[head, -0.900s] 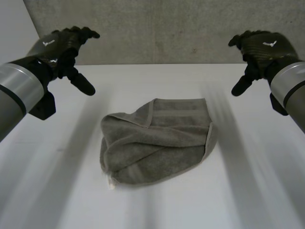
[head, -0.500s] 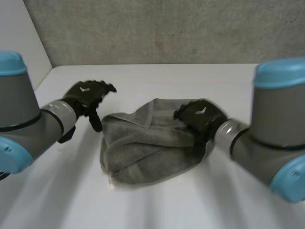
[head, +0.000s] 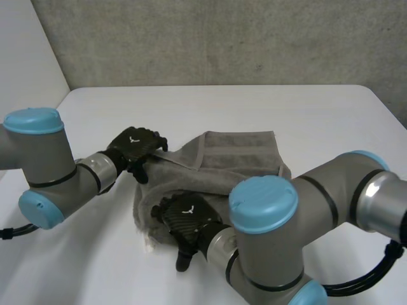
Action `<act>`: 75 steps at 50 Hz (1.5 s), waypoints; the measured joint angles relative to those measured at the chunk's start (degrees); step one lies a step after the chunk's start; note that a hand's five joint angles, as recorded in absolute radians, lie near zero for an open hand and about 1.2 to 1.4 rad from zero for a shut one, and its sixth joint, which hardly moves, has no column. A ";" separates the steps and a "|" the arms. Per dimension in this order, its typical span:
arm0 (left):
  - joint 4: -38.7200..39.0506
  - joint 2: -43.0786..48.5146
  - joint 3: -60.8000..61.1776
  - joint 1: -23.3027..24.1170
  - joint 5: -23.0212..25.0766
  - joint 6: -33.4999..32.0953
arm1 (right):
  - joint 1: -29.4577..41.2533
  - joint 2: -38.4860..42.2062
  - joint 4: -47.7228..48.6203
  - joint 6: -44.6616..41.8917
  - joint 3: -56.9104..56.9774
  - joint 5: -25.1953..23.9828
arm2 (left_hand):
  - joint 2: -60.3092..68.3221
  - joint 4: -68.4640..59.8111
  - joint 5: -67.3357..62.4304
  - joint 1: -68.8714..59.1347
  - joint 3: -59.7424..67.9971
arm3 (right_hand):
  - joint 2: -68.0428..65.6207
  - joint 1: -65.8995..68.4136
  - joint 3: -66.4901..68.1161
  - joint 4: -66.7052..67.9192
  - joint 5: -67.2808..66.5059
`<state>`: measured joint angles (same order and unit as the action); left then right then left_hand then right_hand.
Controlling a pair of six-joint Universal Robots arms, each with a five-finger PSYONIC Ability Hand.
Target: Fold the towel.
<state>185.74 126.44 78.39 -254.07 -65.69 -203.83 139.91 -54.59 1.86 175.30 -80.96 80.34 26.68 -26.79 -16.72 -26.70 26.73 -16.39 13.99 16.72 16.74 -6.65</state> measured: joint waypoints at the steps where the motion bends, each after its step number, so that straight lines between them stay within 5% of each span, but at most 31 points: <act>1: 0.41 0.14 -0.02 -0.02 -0.03 -0.40 | 0.11 0.27 0.29 0.23 0.13 0.08 | 0.00 0.00 0.00 0.00 0.00 | -1.87 1.52 1.88 1.62 -1.44; 15: 1.26 2.28 -1.03 -0.11 -0.01 -1.94 | 0.62 6.37 6.01 1.96 3.08 2.87 | 7.21 -7.00 -6.96 -7.32 7.05 | -23.60 19.46 22.98 22.88 -21.18; 24: 1.99 3.25 -1.36 -0.11 -0.19 -1.88 | 0.50 8.28 8.09 1.59 4.25 5.42 | 27.41 -26.74 -26.75 -27.28 27.31 | -49.91 40.99 49.59 49.83 -48.17; 30: 2.62 2.04 -1.22 -0.02 -1.05 -1.76 | 0.05 6.80 7.93 1.54 4.25 6.08 | 39.80 -39.47 -38.81 -37.80 39.56 | -50.70 41.25 50.96 51.38 -49.26; 42: 2.42 -13.71 2.28 1.24 -10.20 -0.59 | -14.84 -14.85 3.65 -1.28 1.62 5.51 | 42.92 -42.82 -41.40 -39.54 42.70 | -50.70 41.25 50.96 51.44 -49.41; 50: 2.01 -26.33 7.32 1.66 -13.93 5.35 | -28.93 -23.64 -3.35 -5.58 3.76 -0.37 | 43.00 -42.89 -41.74 -39.53 42.83 | -50.70 41.25 50.96 51.45 -49.53; 61: 0.83 -22.96 11.83 2.82 -14.65 14.08 | -34.26 -13.41 -4.21 -7.08 8.55 -2.82 | 43.01 -42.91 -41.74 -39.55 42.84 | -50.70 41.25 50.96 51.45 -49.65; 73: 0.48 -13.57 12.61 5.70 -16.64 16.30 | -36.83 0.39 0.00 -11.98 16.49 3.09 | 40.95 -40.84 -41.04 -39.44 40.86 | -50.70 41.10 50.97 51.46 -49.65; 75: 0.31 -13.10 12.94 6.97 -16.64 17.35 | -36.91 1.19 1.04 -12.23 17.12 4.07 | 35.65 -36.12 -36.63 -36.92 36.25 | -31.77 24.16 32.26 32.74 -32.04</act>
<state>186.06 113.34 91.33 -247.10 -82.33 -186.49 102.99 -53.39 2.90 163.07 -63.84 84.41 62.33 -62.92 -53.34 -63.62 62.98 -48.16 38.14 48.98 49.48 -38.69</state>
